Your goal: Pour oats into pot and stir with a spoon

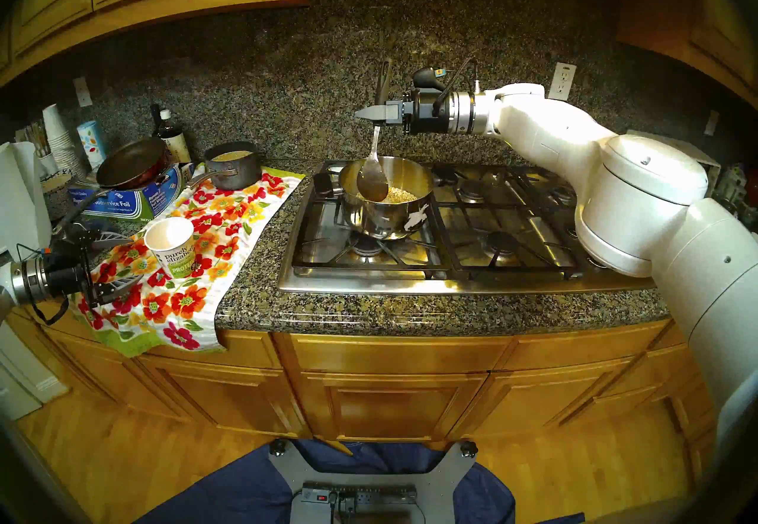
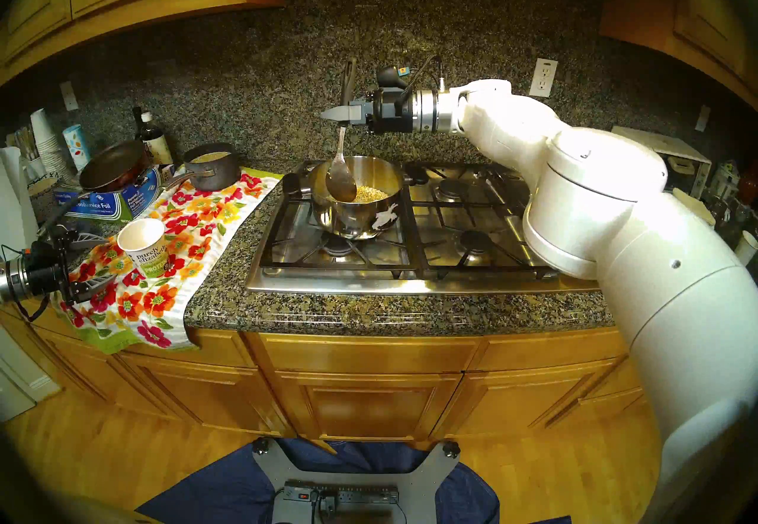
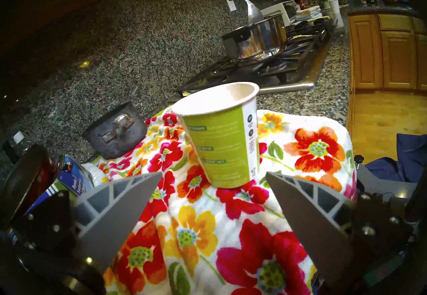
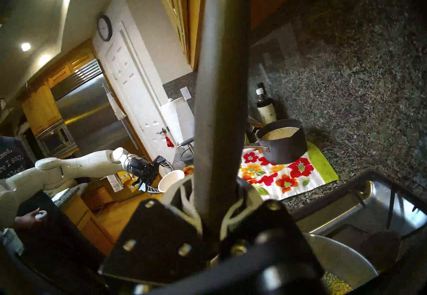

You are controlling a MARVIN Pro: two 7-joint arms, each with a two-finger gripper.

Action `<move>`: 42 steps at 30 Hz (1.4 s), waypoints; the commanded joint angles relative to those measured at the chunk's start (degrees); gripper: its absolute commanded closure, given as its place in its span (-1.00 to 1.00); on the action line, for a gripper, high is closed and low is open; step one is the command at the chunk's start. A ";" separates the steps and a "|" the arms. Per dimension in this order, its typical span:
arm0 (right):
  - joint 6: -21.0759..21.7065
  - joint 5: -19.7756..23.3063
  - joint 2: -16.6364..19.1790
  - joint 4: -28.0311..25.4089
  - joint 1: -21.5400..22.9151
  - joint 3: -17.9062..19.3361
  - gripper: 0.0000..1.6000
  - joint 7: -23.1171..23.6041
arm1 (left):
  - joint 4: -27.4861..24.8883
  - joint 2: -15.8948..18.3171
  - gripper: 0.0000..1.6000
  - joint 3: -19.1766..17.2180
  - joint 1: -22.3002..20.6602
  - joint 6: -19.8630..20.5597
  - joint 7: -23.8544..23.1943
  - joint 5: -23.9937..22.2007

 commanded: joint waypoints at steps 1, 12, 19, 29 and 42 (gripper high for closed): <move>-2.82 -0.60 1.24 -1.58 2.19 -0.10 1.00 0.97 | -0.06 0.28 -1.00 -1.96 0.05 0.00 -5.84 -1.30; -3.63 -1.40 3.41 -1.69 0.30 -0.24 1.00 0.97 | 0.02 0.22 -1.00 -2.54 0.42 0.31 -6.83 -1.73; -3.38 -1.74 6.74 -3.21 -0.91 -0.64 1.00 0.97 | -0.01 0.22 -1.00 -2.55 0.46 0.31 -6.66 -1.65; -4.43 -2.29 8.56 0.04 -3.39 -1.32 1.00 0.97 | -0.01 0.21 -1.00 -2.47 0.37 0.32 -6.62 -1.57; -5.57 -2.41 5.91 4.48 -2.43 -1.51 1.00 -7.16 | -0.39 0.40 -1.00 -1.77 0.47 -0.05 -3.58 -0.59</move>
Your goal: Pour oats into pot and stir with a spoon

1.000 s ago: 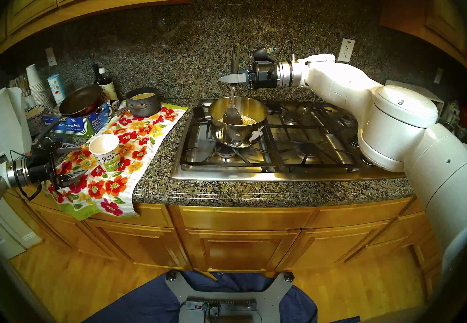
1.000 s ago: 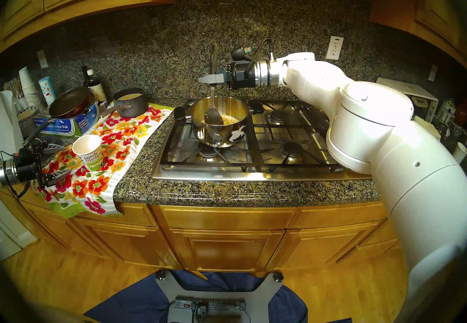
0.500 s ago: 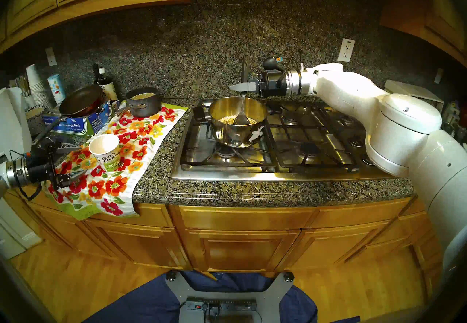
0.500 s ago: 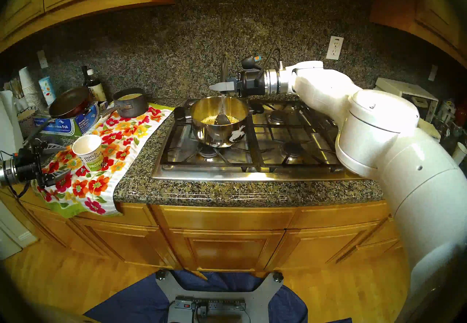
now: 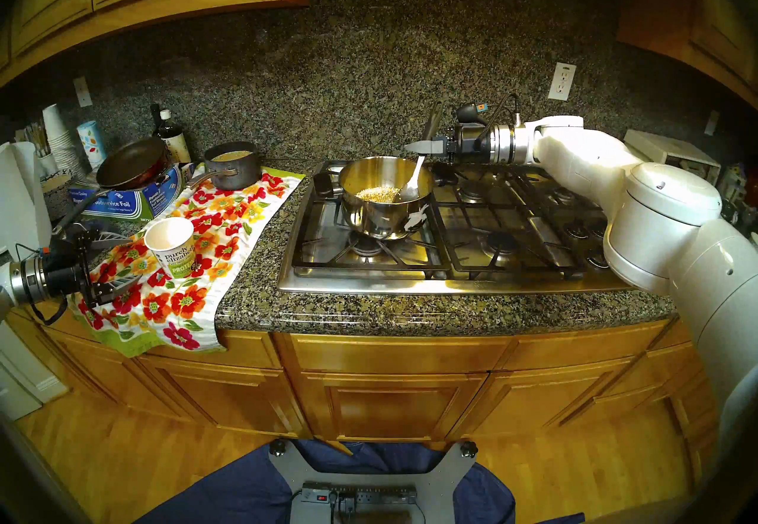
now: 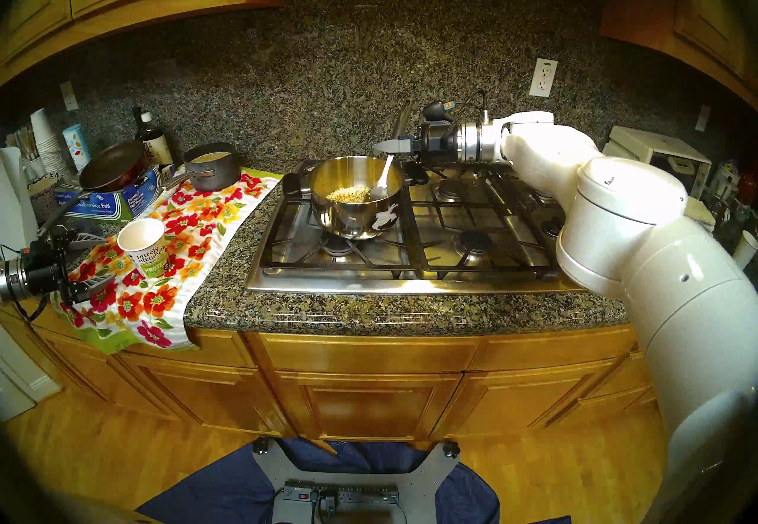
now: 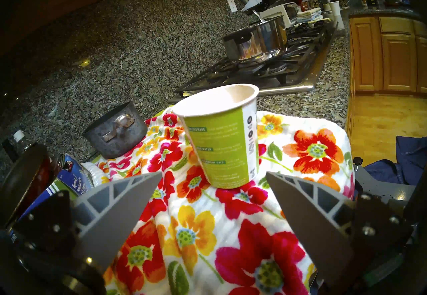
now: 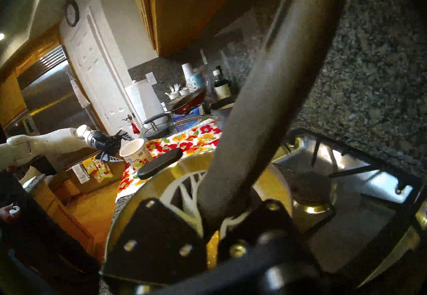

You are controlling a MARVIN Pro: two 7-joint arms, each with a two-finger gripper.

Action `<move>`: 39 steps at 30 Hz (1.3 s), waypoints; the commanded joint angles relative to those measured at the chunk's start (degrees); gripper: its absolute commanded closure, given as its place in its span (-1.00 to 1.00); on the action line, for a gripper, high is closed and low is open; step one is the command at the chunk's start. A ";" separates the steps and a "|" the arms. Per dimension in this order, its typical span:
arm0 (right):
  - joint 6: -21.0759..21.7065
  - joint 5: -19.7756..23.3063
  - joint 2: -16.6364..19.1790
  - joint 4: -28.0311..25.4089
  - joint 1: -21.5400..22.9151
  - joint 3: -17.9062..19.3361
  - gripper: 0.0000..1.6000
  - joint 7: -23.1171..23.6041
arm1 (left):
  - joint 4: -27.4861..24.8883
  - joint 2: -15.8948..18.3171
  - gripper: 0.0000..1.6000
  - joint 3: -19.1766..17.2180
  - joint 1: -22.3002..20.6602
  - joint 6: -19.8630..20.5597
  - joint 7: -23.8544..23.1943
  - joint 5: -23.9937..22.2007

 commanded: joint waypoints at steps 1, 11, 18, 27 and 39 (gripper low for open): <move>-0.39 -0.22 -1.61 1.34 1.94 -0.05 1.00 -4.20 | -0.34 0.56 -1.00 -0.92 -0.31 -0.32 -2.92 -0.19; -0.42 -0.01 -4.01 2.05 2.67 -0.03 1.00 -8.62 | -0.59 0.57 -1.00 -0.51 -0.35 -0.48 -1.58 0.25; -0.64 -0.11 -5.69 2.34 2.91 -0.03 1.00 -11.74 | -0.73 0.59 -1.00 -0.16 -0.44 -0.59 -0.83 0.61; -0.98 -0.25 -7.84 2.50 3.13 0.02 1.00 -14.96 | -0.85 0.62 -1.00 0.24 -0.54 -0.71 -0.17 1.01; -1.18 -0.68 -10.95 2.44 3.75 0.16 1.00 -18.78 | -0.99 0.64 -1.00 0.79 -0.61 -0.85 0.52 1.55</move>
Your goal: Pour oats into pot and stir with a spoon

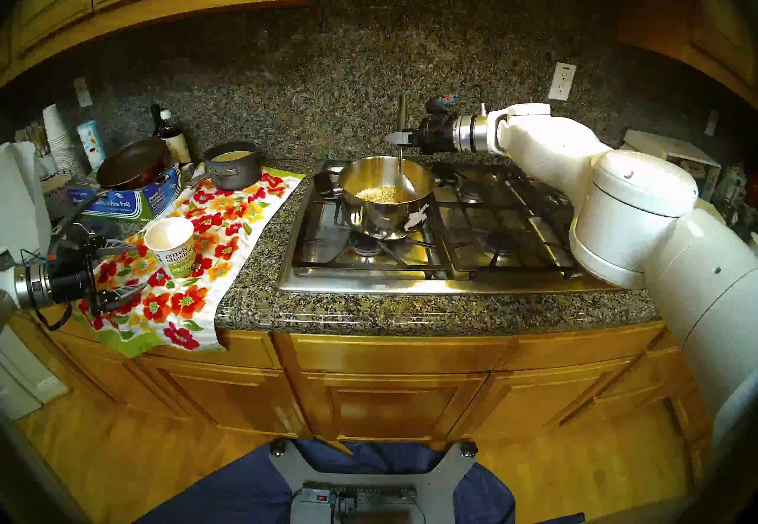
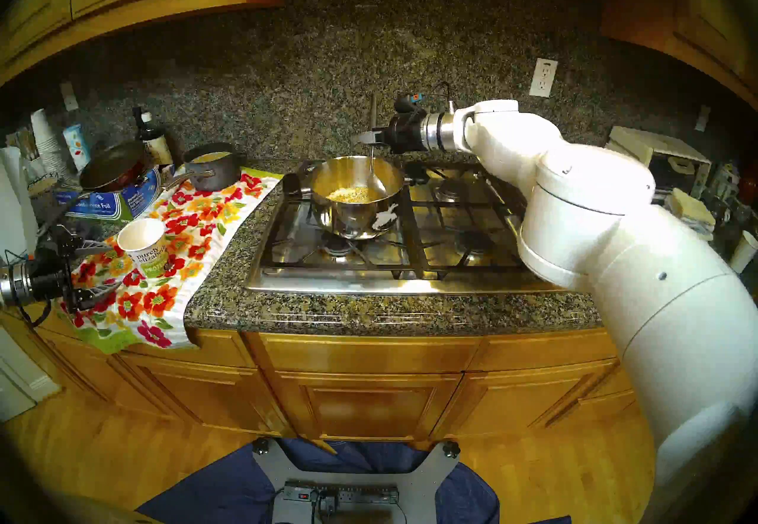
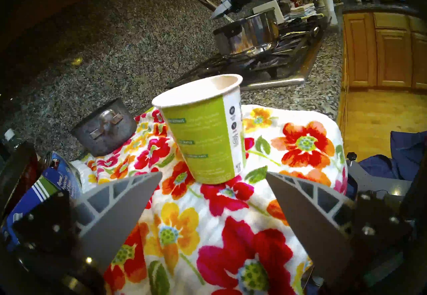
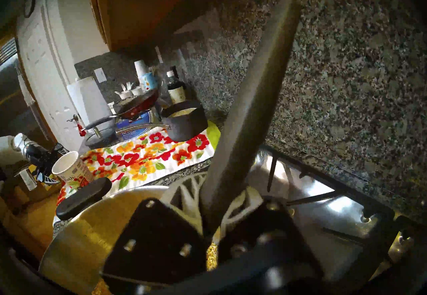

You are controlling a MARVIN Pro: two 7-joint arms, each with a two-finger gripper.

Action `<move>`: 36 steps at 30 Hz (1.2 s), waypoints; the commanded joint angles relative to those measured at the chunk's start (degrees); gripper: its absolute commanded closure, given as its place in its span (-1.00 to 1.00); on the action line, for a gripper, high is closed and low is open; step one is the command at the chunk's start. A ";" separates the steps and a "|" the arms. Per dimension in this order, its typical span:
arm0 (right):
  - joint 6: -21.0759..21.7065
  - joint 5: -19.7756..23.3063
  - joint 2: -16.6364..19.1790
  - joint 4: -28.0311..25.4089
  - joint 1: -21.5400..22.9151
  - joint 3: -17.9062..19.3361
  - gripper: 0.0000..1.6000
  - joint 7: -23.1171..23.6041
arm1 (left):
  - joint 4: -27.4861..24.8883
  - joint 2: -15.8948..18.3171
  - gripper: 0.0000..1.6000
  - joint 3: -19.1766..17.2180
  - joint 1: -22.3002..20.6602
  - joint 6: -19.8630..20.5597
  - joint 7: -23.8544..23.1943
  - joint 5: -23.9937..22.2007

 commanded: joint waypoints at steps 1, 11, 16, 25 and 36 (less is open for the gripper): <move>-0.29 -0.06 -2.09 -0.30 2.56 0.15 1.00 -2.30 | 0.04 0.58 -1.00 -0.79 -0.62 -0.19 -0.49 -0.19; -0.18 -0.40 -5.03 -0.71 3.27 0.50 1.00 -5.05 | -0.03 0.63 -1.00 -0.44 -0.70 -0.29 -0.26 0.12; -0.11 -0.24 -6.42 -1.17 3.75 0.77 1.00 -6.34 | -0.05 0.67 -1.00 -0.29 -0.75 -0.36 -0.18 0.25; 0.08 0.65 -9.05 -2.14 5.07 2.05 1.00 -8.28 | -0.03 0.74 -1.00 -0.23 -0.84 -0.50 -0.13 0.43; 0.01 2.01 -9.19 -2.53 4.74 4.21 1.00 -8.10 | 0.09 0.80 -1.00 -0.47 -0.98 -0.68 -0.45 0.40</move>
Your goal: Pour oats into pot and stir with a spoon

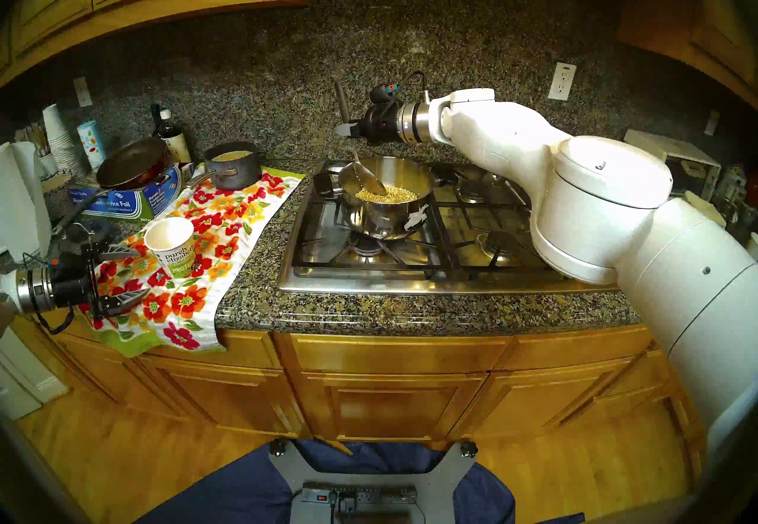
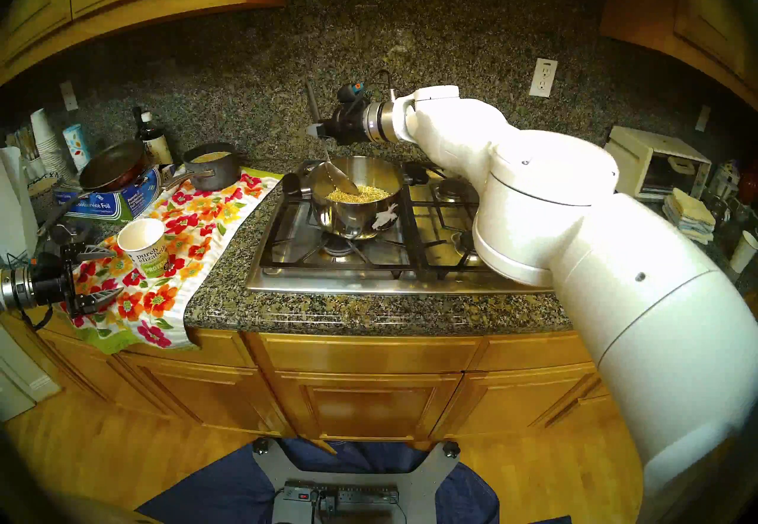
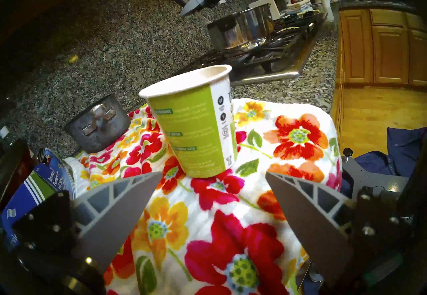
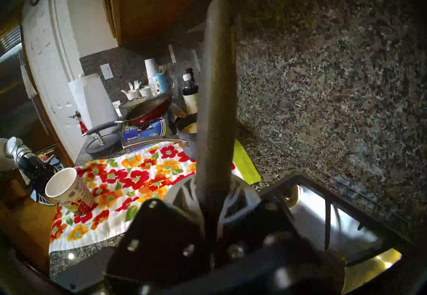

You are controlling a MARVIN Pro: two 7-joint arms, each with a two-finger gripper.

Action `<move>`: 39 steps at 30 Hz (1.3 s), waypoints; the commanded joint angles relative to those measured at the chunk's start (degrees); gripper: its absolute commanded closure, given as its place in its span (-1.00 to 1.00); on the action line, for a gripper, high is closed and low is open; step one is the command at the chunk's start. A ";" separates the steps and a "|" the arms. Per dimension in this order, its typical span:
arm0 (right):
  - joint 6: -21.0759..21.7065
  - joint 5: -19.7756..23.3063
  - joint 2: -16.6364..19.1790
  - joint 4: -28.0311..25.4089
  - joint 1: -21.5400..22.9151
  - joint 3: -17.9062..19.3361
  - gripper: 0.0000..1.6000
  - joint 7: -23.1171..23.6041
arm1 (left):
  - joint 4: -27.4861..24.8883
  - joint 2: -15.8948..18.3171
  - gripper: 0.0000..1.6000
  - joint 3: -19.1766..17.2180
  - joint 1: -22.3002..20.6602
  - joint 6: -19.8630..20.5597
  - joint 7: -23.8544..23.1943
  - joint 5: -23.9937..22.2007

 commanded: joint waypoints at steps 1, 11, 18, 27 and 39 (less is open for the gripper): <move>-0.02 2.01 -0.01 0.02 2.95 2.28 1.00 1.04 | 0.29 0.69 -1.00 -1.40 -0.97 -0.25 -0.95 -0.55; -0.08 3.68 2.24 -0.21 0.73 4.59 1.00 5.47 | 0.56 0.66 -1.00 -1.79 -1.03 -0.38 -1.76 -0.82; 0.83 4.84 3.79 -0.44 0.39 6.16 1.00 9.66 | 0.72 0.64 -1.00 -2.00 -1.02 -0.42 -2.30 -1.06; 2.90 5.78 5.53 -1.16 0.66 7.66 1.00 15.73 | 0.84 0.52 -1.00 -2.47 -0.96 -0.32 -3.32 -1.45; 4.60 5.18 6.97 -1.74 0.83 7.67 1.00 22.84 | 0.97 0.30 -1.00 -3.28 -0.73 0.03 -4.97 -2.23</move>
